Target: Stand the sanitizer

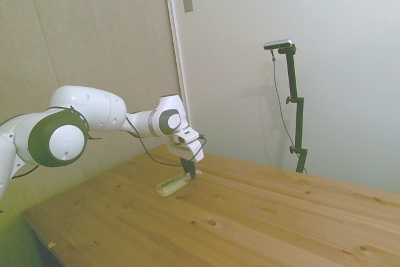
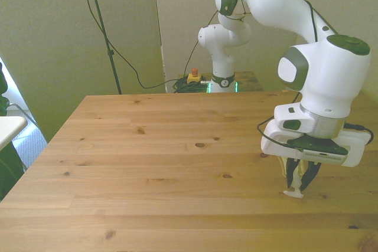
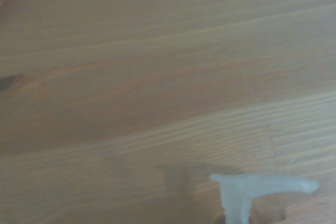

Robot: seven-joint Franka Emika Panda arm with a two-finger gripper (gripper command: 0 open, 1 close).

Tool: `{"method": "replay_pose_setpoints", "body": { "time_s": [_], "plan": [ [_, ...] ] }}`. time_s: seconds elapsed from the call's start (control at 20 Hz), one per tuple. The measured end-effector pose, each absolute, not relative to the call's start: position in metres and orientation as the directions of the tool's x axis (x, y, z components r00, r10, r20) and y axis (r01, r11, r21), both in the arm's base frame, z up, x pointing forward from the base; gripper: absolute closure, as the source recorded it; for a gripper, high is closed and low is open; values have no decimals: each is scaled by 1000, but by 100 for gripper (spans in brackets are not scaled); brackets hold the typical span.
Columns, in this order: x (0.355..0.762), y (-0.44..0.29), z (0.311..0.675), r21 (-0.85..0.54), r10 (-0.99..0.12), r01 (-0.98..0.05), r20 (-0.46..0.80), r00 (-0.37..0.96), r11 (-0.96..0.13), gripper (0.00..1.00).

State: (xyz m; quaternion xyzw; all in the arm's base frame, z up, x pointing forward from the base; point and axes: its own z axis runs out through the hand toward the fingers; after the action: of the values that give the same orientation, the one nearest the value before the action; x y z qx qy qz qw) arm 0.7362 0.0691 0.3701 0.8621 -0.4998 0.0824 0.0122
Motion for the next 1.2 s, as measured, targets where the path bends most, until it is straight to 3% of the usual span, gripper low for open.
{"method": "replay_pose_setpoints", "body": {
  "time_s": [0.45,0.8,1.2],
  "plan": [
    [720,87,414,-245,-849,-850,394,352,-466,100],
    [692,153,412,-354,-777,-801,595,205,-482,100],
    [669,189,403,-461,-687,-739,727,3,-491,100]
  ]
}}
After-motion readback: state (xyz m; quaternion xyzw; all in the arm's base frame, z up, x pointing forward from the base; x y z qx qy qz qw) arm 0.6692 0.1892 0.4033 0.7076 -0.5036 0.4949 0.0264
